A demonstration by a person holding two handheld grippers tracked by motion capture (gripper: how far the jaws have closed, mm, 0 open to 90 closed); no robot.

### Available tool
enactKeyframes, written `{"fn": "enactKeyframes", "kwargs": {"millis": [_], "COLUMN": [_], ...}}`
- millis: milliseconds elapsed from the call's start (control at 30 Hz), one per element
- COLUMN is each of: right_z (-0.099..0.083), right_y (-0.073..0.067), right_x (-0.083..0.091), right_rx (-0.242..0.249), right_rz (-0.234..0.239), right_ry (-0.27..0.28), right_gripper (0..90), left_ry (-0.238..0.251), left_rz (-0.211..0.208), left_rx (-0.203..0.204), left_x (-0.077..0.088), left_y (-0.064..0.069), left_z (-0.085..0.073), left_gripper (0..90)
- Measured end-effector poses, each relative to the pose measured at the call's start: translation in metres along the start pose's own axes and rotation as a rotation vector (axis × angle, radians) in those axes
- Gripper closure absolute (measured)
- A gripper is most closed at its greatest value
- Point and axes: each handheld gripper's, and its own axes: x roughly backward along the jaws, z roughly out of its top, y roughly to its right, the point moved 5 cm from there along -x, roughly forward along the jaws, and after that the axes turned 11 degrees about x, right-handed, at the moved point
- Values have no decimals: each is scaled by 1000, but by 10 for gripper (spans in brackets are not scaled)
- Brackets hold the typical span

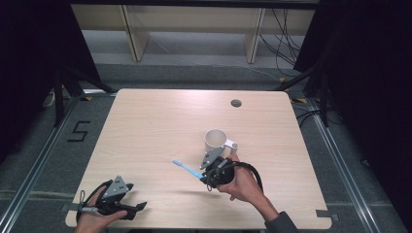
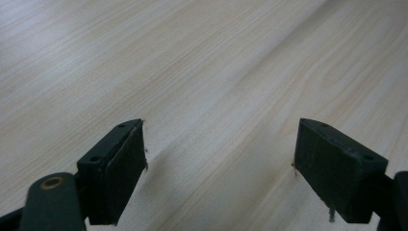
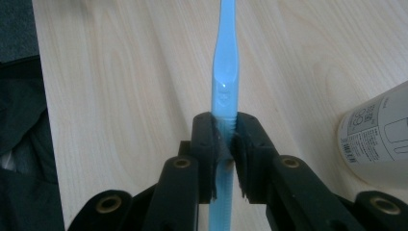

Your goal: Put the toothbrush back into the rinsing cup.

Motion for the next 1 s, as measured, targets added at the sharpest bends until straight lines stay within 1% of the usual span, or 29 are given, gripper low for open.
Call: {"fn": "enactKeyframes", "kwargs": {"millis": [33,67,100,133,167,200,233,267,300,333,367,400,433,467,500,533,600,633,667,700,767,800,833,900,933,967,1000], "right_z": [0,0,0,0,0,-1,-1,-2,-2,-3,-3,-4,-5,-6,-7,-7,-8,-8,-9,-9,-9,-9,-9,-9,-9,-10,-11], "right_y": [0,0,0,0,0,-1,0,0,1,0,1,1,1,2,2,3,3,5,4,5,4,5,7,9,9,10,12], "right_x": [1,1,2,2,3,4,4,4,5,5,6,7,8,8,10,10,12,14,14,15,16,16,16,19,21,23,24], "right_rx": [-20,-13,-16,-33,-30,-51,-53,-45,-48,-65,-52,-53,-67,-62,-71,-71,-92,-72,-94,-87,-109,-107,-86,-96,-113,-125,-109], "right_rz": [-9,-2,-10,-15,-13,-6,-21,-20,-21,-30,-25,-23,-35,-32,-34,-42,-43,-49,-50,-57,-52,-54,-54,-64,-63,-76,-72], "right_ry": [10,26,35,45,59,61,74,81,96,97,96,95,102,101,100,112,111,121,119,128,127,133,153,171,181,191,191], "right_gripper": [793,794,793,793,794,794,794,793,794,794,794,794,794,794,794,794,794,794,794,794,794,794,794,794,794,794,794], "left_ry": [2,3,2,2,2,3,12,11,-2,1,12,9,11,10,6,6,8,10,10,10,11,14,15,15,15,11,10], "left_rz": [-1,-1,-1,-1,0,-1,-4,-4,5,3,-9,-4,-5,-6,-4,-5,-5,-7,-7,-6,-7,-8,-8,-8,-8,-12,-7], "left_rx": [3,4,4,3,2,2,14,12,-3,1,10,10,5,5,-1,-1,-1,4,4,3,4,7,6,7,7,7,8], "left_x": [0,0,0,0,0,0,-1,-1,0,0,-1,0,0,0,0,0,1,0,0,0,1,1,0,0,0,0,0], "left_y": [0,0,0,0,0,0,1,1,0,0,1,1,1,1,1,1,1,1,1,1,1,1,1,1,1,1,1], "left_z": [0,0,0,0,0,0,0,0,0,0,0,1,1,1,1,1,1,1,1,1,1,1,1,1,1,0,0], "left_gripper": [178,178,178,178,178,178,178,178,178,178,178,178,178,178,178,178,178,178,178,178,178,178,178,178,178,178,178]}}
